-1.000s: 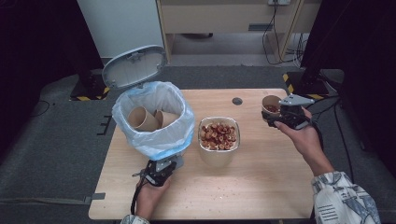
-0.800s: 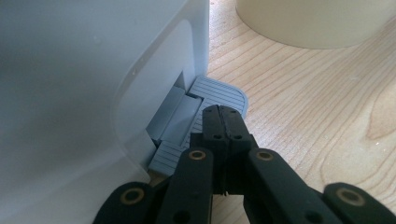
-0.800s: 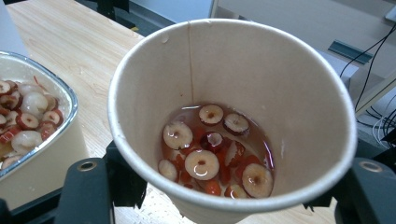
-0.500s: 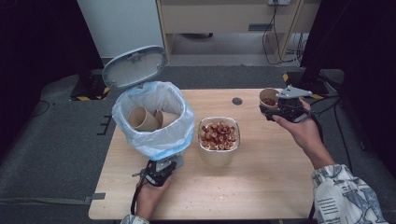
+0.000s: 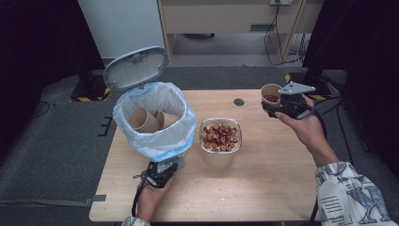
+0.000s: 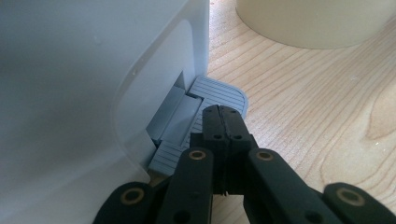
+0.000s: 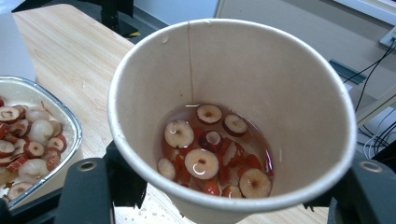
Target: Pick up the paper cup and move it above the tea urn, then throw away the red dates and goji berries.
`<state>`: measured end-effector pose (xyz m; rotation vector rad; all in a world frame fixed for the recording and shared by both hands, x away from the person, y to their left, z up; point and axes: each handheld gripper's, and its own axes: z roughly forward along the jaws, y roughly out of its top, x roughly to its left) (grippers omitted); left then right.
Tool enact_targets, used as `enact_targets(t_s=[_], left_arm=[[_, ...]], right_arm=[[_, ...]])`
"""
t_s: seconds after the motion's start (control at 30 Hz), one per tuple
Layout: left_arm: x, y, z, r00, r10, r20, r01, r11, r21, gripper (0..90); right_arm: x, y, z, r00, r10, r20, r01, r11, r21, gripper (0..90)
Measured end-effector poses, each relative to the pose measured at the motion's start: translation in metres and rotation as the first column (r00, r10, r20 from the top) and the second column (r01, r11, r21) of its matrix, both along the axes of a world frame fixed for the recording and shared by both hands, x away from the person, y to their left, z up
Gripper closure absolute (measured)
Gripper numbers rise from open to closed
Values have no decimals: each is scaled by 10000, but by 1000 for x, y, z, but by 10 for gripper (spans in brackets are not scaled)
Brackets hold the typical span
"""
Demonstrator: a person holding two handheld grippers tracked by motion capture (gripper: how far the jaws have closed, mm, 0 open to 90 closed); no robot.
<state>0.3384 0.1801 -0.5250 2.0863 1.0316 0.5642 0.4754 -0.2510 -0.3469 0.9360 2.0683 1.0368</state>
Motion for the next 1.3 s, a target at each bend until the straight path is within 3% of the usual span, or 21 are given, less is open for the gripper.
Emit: enact_targets(t_s=[0.43,0.6,0.7,0.9,1.3], left_arm=[[0,0,0,10000,1,5,-1,10000,-36,896],[0,0,0,10000,22,-8,-22,10000,-56,896],[0,0,0,10000,24,-9,-24,10000,-57,896],[0,0,0,10000,20,-13,-20,10000,-77,896],[0,0,0,10000,12,-11,-12,10000,-59,897]], right_arm=[[8,7,10,9995,227,203,-225,9997,-109,324],[10,18,13,9974,657,291,-651,9976,-230,322],[11,23,16,9977,614,302,-606,9978,-253,322],[9,37,18,9935,1076,368,-1068,9940,-248,322],[6,46,25,9916,1207,467,-1192,9923,-337,321]])
